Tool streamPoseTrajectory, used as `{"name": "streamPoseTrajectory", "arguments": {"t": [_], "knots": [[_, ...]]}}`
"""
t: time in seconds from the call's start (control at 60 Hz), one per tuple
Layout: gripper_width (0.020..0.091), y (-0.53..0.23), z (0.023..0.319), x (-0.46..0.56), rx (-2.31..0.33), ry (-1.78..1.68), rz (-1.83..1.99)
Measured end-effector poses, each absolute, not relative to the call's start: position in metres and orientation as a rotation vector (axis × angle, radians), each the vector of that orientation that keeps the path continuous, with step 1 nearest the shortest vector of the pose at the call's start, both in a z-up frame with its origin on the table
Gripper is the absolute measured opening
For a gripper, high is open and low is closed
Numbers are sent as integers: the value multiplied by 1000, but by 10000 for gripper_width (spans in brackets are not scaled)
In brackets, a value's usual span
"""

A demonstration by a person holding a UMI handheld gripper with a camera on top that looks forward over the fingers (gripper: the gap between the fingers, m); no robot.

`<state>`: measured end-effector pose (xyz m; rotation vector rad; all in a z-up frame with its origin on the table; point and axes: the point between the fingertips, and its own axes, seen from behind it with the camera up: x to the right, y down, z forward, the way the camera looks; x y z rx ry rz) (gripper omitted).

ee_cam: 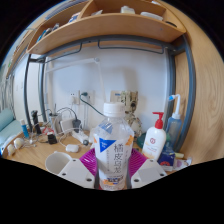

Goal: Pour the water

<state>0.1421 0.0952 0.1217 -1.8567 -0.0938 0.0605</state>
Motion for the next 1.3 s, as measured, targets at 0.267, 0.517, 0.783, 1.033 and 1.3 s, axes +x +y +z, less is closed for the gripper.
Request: {"name": "streamPoseTrajectory", "arguments": {"t": [0.267,0.517,0.783,1.033,1.3], "knots": [[369,103,94,141,-1824,-29,83],[460,103,96,140,-1797,-41,47],[846,83,78,144,-1900,-48,27],[855,-14,81,134,-2040,-71,16],[855,-77,164,132,-2061,16,-41]]}}
